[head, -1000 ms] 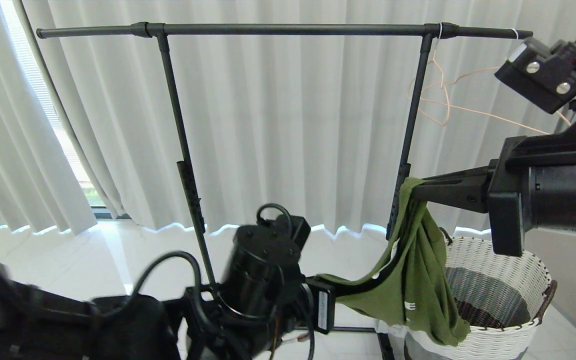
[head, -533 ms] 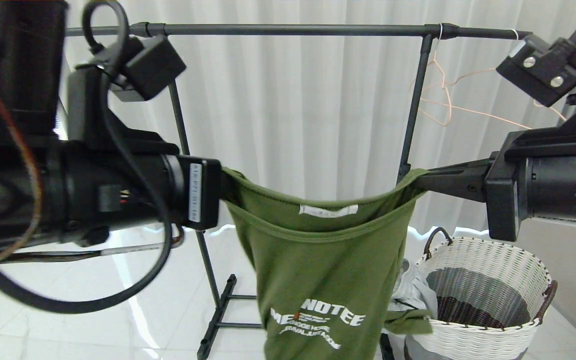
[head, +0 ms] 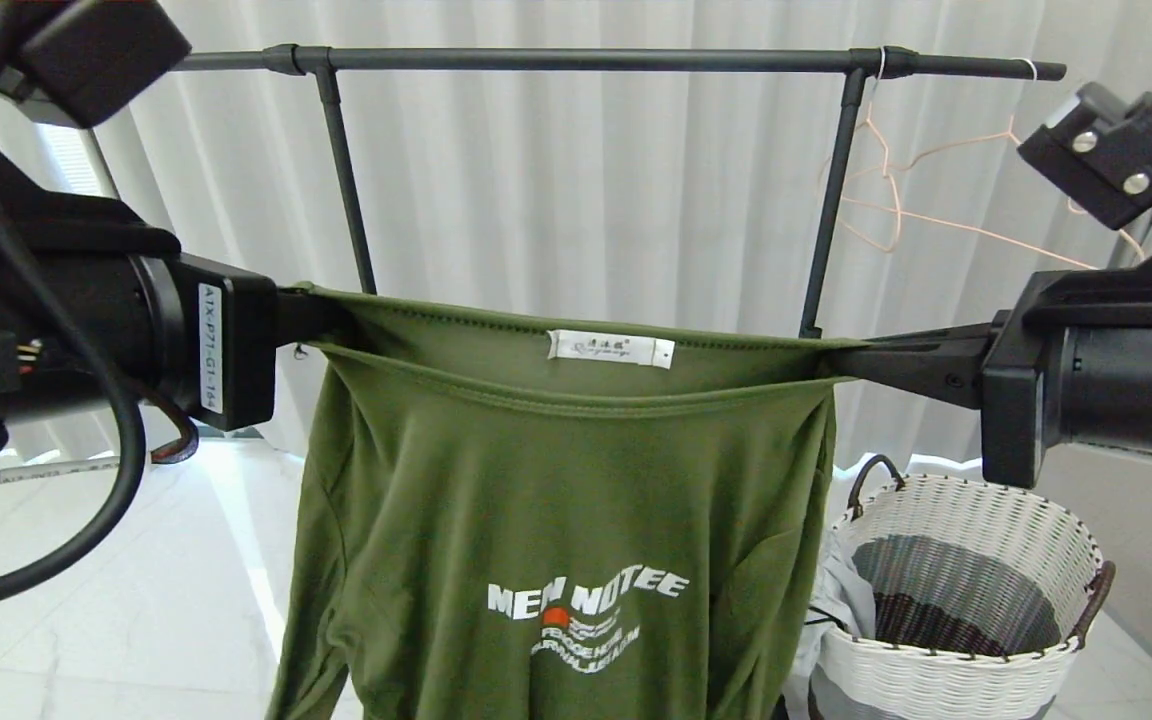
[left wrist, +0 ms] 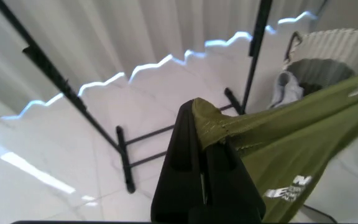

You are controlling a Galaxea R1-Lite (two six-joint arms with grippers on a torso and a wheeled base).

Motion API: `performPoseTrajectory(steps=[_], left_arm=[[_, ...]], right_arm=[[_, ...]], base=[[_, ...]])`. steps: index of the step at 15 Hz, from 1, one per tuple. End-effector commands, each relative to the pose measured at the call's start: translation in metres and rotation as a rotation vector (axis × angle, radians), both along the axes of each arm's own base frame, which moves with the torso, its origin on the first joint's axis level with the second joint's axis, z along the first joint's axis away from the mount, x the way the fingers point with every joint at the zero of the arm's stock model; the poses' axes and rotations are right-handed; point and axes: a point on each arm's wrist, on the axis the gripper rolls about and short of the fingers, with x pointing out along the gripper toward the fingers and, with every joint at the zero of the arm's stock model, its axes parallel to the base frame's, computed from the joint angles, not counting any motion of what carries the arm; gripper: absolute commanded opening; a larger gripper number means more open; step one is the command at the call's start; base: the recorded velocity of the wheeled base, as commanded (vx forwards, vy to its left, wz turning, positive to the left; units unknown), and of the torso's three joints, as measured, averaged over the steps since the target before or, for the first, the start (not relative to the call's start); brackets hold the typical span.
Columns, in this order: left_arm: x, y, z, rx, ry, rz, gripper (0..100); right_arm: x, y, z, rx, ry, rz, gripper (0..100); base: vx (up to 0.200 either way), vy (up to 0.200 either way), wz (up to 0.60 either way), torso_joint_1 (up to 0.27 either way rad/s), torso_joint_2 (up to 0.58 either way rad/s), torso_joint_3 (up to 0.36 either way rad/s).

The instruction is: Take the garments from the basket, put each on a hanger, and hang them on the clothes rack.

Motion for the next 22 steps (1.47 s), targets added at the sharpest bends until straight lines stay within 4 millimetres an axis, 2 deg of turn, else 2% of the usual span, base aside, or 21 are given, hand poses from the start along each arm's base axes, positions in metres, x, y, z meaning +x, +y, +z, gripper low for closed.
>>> performPoseTrajectory(steps=[1, 3, 4, 5, 6, 9, 11, 12, 16, 18, 20, 22], left_arm=[[-0.002, -0.001, 0.004, -0.004, -0.017, -0.011, 0], [0.001, -0.003, 0.008, -0.020, -0.027, -0.015, 0], [0.008, -0.009, 0.011, -0.064, -0.064, -0.038, 0], [0.012, -0.012, 0.015, -0.082, -0.091, -0.046, 0], [0.015, -0.015, 0.025, -0.103, -0.127, -0.050, 0], [0.024, -0.022, 0.023, -0.107, -0.114, -0.030, 0], [0.018, -0.027, 0.024, -0.099, -0.125, -0.028, 0], [0.014, -0.031, 0.024, -0.097, -0.129, -0.039, 0], [-0.001, -0.049, 0.024, -0.080, -0.141, -0.058, 0], [0.001, -0.052, 0.033, -0.099, -0.161, -0.060, 0], [0.021, -0.058, 0.051, -0.136, -0.201, -0.015, 0], [0.036, -0.066, 0.058, -0.149, -0.215, -0.002, 0]], right_arm=[[0.000, -0.007, 0.006, 0.023, -0.026, -0.025, 0], [0.003, -0.013, 0.015, 0.046, -0.055, -0.052, 0], [0.009, -0.019, 0.030, 0.073, -0.086, -0.094, 0], [0.013, -0.021, 0.036, 0.081, -0.096, -0.111, 0], [0.016, -0.025, 0.048, 0.090, -0.108, -0.137, 0], [0.023, -0.030, 0.071, 0.111, -0.136, -0.172, 0], [0.022, -0.030, 0.082, 0.115, -0.147, -0.168, 0], [0.018, -0.033, 0.081, 0.087, -0.133, -0.165, 0], [-0.012, -0.055, 0.086, 0.049, -0.133, -0.160, 0], [-0.037, -0.073, 0.087, 0.038, -0.116, -0.152, 0], [-0.068, -0.094, 0.084, 0.013, -0.068, -0.113, 0], [-0.091, -0.108, 0.077, -0.004, -0.002, -0.025, 0]], base=[[0.000, 0.000, 0.00, 0.000, 0.00, 0.000], [0.000, 0.000, 0.00, 0.000, 0.00, 0.000], [0.000, 0.000, 0.00, 0.000, 0.00, 0.000], [0.000, 0.000, 0.00, 0.000, 0.00, 0.000], [0.000, 0.000, 0.00, 0.000, 0.00, 0.000], [0.000, 0.000, 0.00, 0.000, 0.00, 0.000], [0.000, 0.000, 0.00, 0.000, 0.00, 0.000], [0.000, 0.000, 0.00, 0.000, 0.00, 0.000], [0.000, 0.000, 0.00, 0.000, 0.00, 0.000], [0.000, 0.000, 0.00, 0.000, 0.00, 0.000], [0.000, 0.000, 0.00, 0.000, 0.00, 0.000], [0.000, 0.000, 0.00, 0.000, 0.00, 0.000]])
